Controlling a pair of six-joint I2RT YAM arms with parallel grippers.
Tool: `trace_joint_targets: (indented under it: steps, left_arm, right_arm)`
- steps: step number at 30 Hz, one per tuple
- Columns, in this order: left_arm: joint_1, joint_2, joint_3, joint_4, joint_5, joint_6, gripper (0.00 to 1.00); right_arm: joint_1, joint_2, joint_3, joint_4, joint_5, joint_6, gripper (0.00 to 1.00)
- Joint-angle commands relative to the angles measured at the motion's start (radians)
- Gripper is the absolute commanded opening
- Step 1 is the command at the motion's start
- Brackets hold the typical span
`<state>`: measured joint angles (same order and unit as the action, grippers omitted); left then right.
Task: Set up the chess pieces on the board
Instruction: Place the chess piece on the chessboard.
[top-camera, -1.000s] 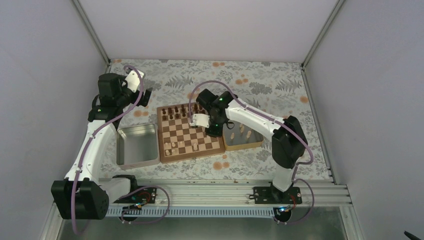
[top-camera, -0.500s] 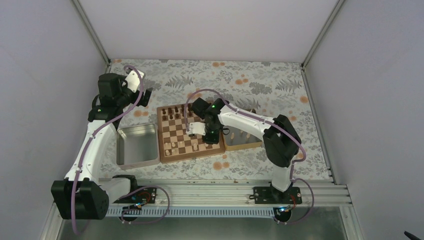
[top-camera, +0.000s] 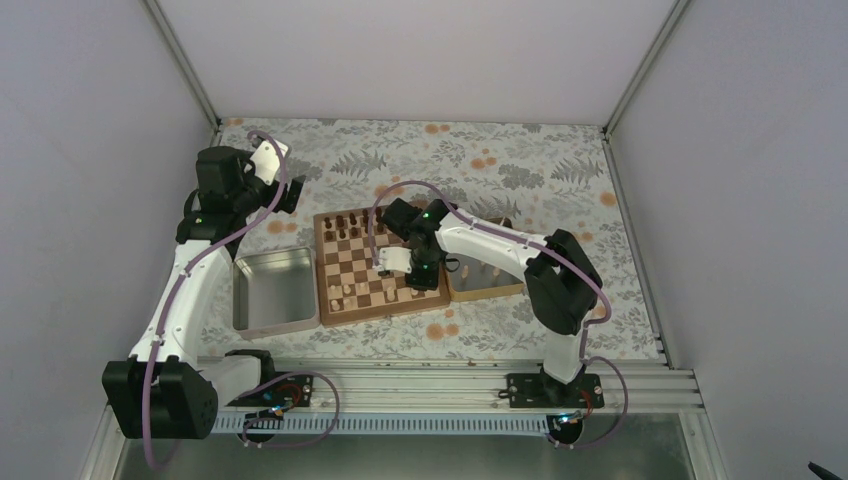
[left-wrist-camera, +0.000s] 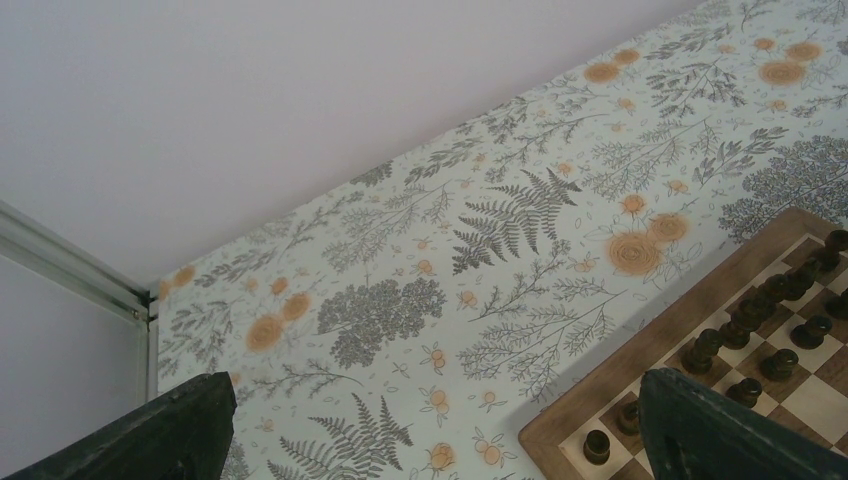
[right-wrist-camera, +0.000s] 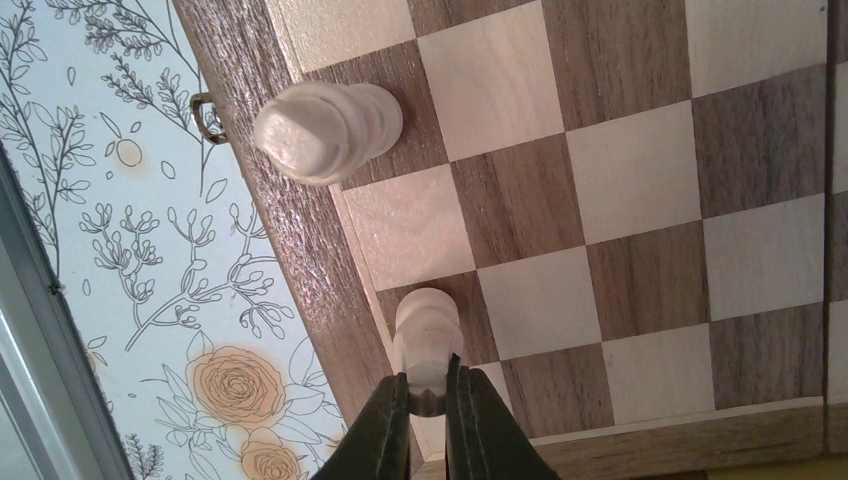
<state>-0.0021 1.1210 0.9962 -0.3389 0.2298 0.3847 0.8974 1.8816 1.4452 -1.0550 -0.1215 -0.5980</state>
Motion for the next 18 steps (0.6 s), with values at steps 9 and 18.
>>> trace_joint_targets:
  steps: [9, 18]
  left_arm:
    - [0.004, -0.004, -0.001, -0.004, 0.021, 0.010, 1.00]
    - [0.005, -0.005, -0.001, -0.006, 0.021, 0.010, 1.00]
  right_arm:
    - [0.012, 0.012, -0.014, 0.007, 0.016, 0.014, 0.06]
    - [0.010, 0.015, -0.021, 0.007, 0.026, 0.013, 0.08]
